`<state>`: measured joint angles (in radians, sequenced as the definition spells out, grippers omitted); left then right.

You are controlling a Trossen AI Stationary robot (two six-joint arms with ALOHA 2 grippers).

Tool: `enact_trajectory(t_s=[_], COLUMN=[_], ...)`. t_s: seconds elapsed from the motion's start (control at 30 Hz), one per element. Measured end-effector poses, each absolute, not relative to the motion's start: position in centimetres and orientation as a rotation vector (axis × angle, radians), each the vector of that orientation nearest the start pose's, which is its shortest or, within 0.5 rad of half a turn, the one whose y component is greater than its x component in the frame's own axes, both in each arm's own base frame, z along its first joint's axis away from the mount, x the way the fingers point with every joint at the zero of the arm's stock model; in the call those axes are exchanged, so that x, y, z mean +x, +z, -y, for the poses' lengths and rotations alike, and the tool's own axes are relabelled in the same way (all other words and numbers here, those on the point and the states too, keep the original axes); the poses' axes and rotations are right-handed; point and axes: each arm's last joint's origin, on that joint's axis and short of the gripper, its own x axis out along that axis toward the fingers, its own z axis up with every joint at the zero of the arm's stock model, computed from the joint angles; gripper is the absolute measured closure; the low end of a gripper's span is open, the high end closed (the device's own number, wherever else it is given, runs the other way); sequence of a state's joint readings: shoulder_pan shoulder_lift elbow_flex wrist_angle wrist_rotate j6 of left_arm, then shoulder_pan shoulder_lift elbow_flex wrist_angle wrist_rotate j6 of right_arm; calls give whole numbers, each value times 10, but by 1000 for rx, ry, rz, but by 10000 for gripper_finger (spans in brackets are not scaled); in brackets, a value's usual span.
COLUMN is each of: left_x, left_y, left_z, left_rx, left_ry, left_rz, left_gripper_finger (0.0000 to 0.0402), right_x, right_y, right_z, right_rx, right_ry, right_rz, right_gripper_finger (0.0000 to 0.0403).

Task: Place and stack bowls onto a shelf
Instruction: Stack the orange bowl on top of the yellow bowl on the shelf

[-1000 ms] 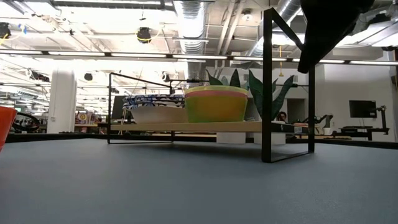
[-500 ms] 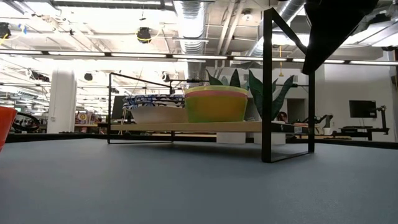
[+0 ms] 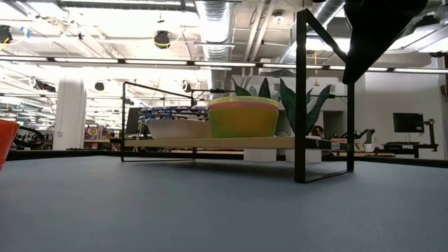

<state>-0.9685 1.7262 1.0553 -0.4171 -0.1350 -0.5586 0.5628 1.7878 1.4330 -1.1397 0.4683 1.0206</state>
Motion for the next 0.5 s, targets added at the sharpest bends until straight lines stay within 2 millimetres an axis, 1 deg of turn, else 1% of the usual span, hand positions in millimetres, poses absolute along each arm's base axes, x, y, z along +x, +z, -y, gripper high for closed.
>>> enact_trajectory(t_s=[0.23, 0.37, 0.5], left_x=[190, 188, 186], left_y=[191, 197, 197], left_z=[273, 268, 261], left_rx=[-66, -126, -129], left_ry=[-450, -370, -304], left_rz=[-1101, -1097, -1143], left_gripper_finger=[401, 399, 377], right_x=[290, 291, 292], right_y=[239, 239, 240], right_z=[-168, -167, -167], right_rx=[140, 144, 143], right_ry=[-554, -557, -560], right_rz=[-1139, -1129, -1111], right_gripper_finger=[372, 372, 372])
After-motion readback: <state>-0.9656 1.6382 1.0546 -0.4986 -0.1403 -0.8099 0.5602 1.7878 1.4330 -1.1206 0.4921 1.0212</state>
